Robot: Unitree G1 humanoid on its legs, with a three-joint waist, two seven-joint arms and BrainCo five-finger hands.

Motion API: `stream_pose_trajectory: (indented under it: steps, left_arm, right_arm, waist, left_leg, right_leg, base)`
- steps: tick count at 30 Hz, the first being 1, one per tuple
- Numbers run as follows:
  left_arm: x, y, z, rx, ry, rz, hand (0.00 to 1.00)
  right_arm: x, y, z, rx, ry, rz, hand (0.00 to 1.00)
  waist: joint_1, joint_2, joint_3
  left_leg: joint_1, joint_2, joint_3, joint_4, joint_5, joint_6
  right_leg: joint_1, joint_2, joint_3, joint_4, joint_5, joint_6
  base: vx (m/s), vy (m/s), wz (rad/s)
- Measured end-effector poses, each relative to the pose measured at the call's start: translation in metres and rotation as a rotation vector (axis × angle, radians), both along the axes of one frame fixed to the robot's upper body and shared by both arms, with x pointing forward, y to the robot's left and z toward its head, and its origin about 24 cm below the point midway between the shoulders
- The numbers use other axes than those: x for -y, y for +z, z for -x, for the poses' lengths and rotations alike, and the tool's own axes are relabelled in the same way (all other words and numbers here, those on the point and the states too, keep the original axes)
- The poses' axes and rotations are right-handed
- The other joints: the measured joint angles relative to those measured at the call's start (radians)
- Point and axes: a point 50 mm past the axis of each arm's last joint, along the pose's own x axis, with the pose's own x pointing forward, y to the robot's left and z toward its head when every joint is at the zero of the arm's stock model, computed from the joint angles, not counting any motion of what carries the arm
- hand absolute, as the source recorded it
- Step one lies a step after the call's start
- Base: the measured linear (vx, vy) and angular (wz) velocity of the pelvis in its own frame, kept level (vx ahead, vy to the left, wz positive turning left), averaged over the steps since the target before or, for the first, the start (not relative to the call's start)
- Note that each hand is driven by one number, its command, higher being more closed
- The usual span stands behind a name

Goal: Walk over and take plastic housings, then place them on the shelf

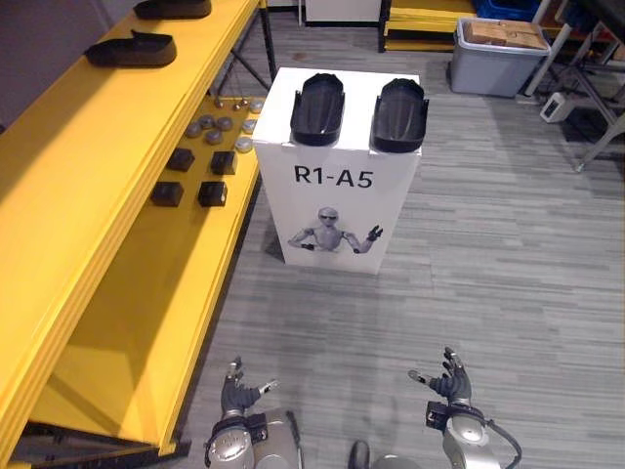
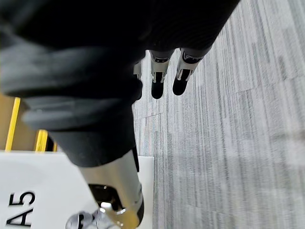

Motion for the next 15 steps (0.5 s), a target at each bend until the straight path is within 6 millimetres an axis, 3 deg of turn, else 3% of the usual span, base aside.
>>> stream_pose_trajectory:
  steps: [1, 2, 3, 5, 7, 8, 9, 10, 13, 15]
  left_arm:
    - [0.001, 0.000, 0.001, -0.002, 0.001, 0.002, 0.00]
    - [0.001, -0.001, 0.001, -0.003, 0.002, 0.002, 0.00]
    - [-0.002, -0.003, 0.005, -0.018, 0.008, -0.004, 0.00]
    - [-0.003, 0.000, 0.001, -0.006, -0.002, -0.012, 0.00]
    - [-0.001, -0.001, 0.001, -0.010, -0.013, -0.011, 0.00]
    - [0.001, -0.003, 0.004, -0.023, -0.034, -0.015, 0.00]
    - [0.002, -0.004, 0.003, -0.029, -0.049, -0.018, 0.00]
    - [0.003, -0.003, 0.002, -0.026, -0.053, -0.019, 0.00]
    - [-0.003, -0.001, -0.002, -0.014, -0.054, -0.042, 0.00]
    - [-0.005, 0.002, -0.008, 0.001, -0.052, -0.047, 0.00]
  right_arm:
    - [0.003, -0.003, 0.003, -0.016, -0.015, 0.002, 0.00]
    - [0.004, -0.005, 0.005, -0.031, -0.017, 0.003, 0.00]
    - [0.001, -0.012, 0.011, -0.066, -0.016, -0.009, 0.00]
    - [0.001, -0.015, 0.017, -0.083, -0.025, -0.012, 0.00]
    - [0.000, -0.016, 0.017, -0.088, -0.020, -0.011, 0.00]
    - [-0.002, -0.017, 0.019, -0.095, -0.013, -0.011, 0.00]
    - [-0.002, -0.020, 0.025, -0.112, -0.005, -0.007, 0.00]
    - [-0.003, -0.020, 0.024, -0.111, 0.000, -0.009, 0.00]
    - [-0.012, -0.020, 0.023, -0.114, 0.038, -0.017, 0.00]
    - [-0.013, -0.022, 0.023, -0.124, 0.040, -0.019, 0.00]
  waist:
    - [-0.002, 0.004, -0.004]
    - [0.001, 0.004, -0.006]
    - [0.006, -0.024, -0.029]
    - [-0.007, -0.051, -0.042]
    - [-0.004, -0.057, -0.040]
    - [-0.013, -0.067, -0.039]
    - [-0.023, -0.069, -0.040]
    - [-0.025, -0.069, -0.040]
    - [-0.038, -0.070, -0.041]
    - [-0.049, -0.063, -0.037]
  left_leg:
    - [0.011, -0.041, -0.016, -0.191, 0.073, -0.008]
    - [0.020, -0.051, -0.024, -0.227, 0.150, -0.008]
    - [0.040, -0.087, -0.020, -0.217, 0.194, 0.056]
    - [0.053, -0.119, 0.000, -0.207, 0.140, 0.075]
    - [0.101, -0.130, 0.019, -0.208, 0.111, 0.091]
    - [0.184, -0.154, 0.030, -0.215, 0.062, 0.101]
    - [0.250, -0.168, 0.029, -0.221, 0.032, 0.109]
    - [0.283, -0.170, 0.029, -0.226, 0.018, 0.111]
    - [0.397, -0.168, 0.014, -0.284, -0.001, 0.110]
    - [0.453, -0.149, -0.023, -0.302, -0.006, 0.103]
  right_leg:
    - [0.028, -0.014, 0.010, -0.016, -0.020, 0.023]
    - [0.046, -0.021, 0.025, -0.017, -0.036, 0.034]
    - [0.064, -0.060, 0.056, -0.001, -0.073, 0.059]
    - [0.021, -0.109, 0.057, 0.126, -0.091, 0.071]
    - [-0.037, -0.132, 0.077, 0.303, -0.094, 0.078]
    - [-0.136, -0.180, 0.079, 0.599, -0.072, 0.151]
    - [-0.197, -0.207, 0.077, 0.776, -0.081, 0.156]
    - [-0.227, -0.212, 0.072, 0.833, -0.082, 0.154]
    - [-0.384, -0.231, -0.011, 0.860, -0.085, 0.148]
    - [-0.438, -0.204, -0.061, 0.642, -0.080, 0.141]
  base:
    - [0.47, 0.198, -0.49]
    - [0.60, 0.279, -0.60]
    - [0.51, 0.238, -0.41]
    - [0.54, 0.214, -0.17]
    - [0.51, 0.217, -0.26]
    - [0.59, 0.242, -0.14]
    - [0.49, 0.176, -0.02]
    - [0.49, 0.122, 0.09]
    - [0.46, 0.038, 0.16]
    - [0.51, -0.107, 0.46]
